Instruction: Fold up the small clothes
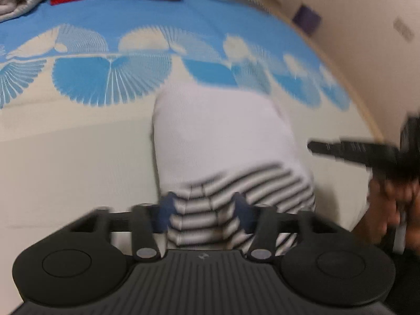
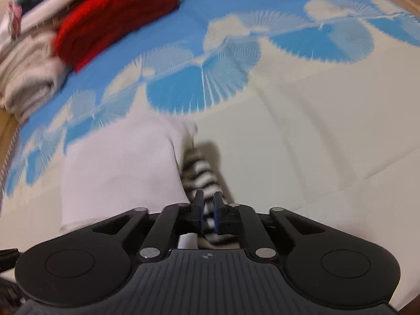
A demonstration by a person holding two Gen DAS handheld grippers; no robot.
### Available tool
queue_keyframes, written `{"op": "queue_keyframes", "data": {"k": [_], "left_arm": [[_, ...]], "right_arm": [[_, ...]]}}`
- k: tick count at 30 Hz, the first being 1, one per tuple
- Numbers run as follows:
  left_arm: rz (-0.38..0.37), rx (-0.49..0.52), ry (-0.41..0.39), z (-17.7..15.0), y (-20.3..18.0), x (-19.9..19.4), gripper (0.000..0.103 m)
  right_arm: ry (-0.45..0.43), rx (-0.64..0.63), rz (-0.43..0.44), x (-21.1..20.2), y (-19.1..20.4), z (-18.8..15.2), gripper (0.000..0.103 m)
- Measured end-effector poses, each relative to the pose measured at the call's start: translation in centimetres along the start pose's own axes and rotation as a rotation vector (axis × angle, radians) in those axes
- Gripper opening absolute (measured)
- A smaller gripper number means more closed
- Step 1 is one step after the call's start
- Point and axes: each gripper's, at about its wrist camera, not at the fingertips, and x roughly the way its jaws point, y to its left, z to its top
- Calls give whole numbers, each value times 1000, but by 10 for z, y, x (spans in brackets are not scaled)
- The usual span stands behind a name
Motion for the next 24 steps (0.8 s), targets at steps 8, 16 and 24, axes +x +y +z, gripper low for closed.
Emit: {"op": "queue_keyframes", "data": {"k": [8,16,24], "left_arm": [[76,77,132,-6,-14,69,22],[31,-138,-9,30,14,37,71],[-12,-506,77,17,62,91,84]], "right_arm": [[136,-150,157,14,21,-13,16],[95,-117,-5,18,13,-8,21],[136,37,18,40,7,3,66]]}}
